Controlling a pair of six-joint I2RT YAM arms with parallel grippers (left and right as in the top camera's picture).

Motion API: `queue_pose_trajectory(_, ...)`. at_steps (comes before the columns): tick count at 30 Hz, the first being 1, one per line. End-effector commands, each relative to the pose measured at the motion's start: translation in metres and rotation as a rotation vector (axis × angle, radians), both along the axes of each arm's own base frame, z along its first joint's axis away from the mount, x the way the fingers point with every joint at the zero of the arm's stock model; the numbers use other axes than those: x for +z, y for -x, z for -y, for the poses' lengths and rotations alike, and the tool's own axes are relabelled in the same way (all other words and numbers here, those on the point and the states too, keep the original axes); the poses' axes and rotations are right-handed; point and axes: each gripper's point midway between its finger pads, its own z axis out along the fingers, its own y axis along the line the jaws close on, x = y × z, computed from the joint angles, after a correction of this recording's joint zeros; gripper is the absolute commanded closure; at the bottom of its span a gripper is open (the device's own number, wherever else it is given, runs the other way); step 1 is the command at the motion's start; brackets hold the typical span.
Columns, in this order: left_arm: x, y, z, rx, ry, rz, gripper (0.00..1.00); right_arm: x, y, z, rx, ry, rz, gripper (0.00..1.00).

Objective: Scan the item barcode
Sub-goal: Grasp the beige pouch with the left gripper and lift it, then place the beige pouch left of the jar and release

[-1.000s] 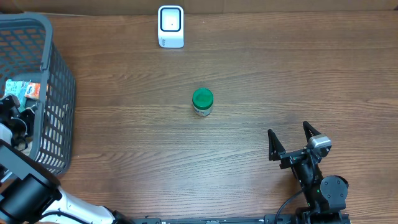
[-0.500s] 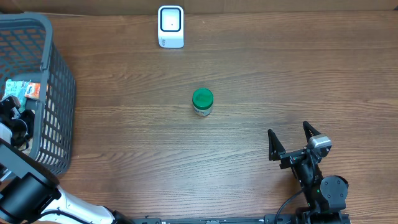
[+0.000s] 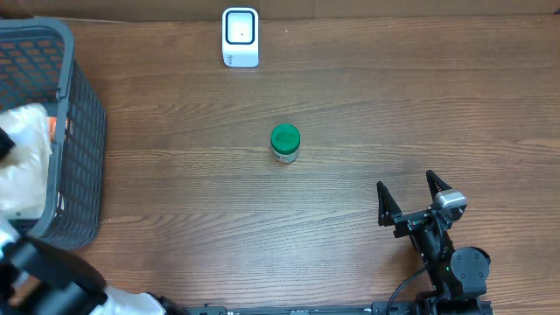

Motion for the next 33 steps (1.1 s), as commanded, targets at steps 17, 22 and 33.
queue_pose_trajectory(17,0.185,0.027,0.086,-0.059,-0.085,0.445,0.96,-0.002,0.0,0.001,-0.009,0.001,0.004,0.0)
queue_pose_trajectory(22,0.223,0.04,0.111,-0.081,-0.107,0.552,0.96,-0.002,0.0,0.002,-0.009,0.001,0.005,0.0)
queue_pose_trajectory(33,0.216,0.021,0.233,-0.319,0.058,0.515,0.96,-0.002,0.0,0.002,-0.01,0.001,0.004,0.0)
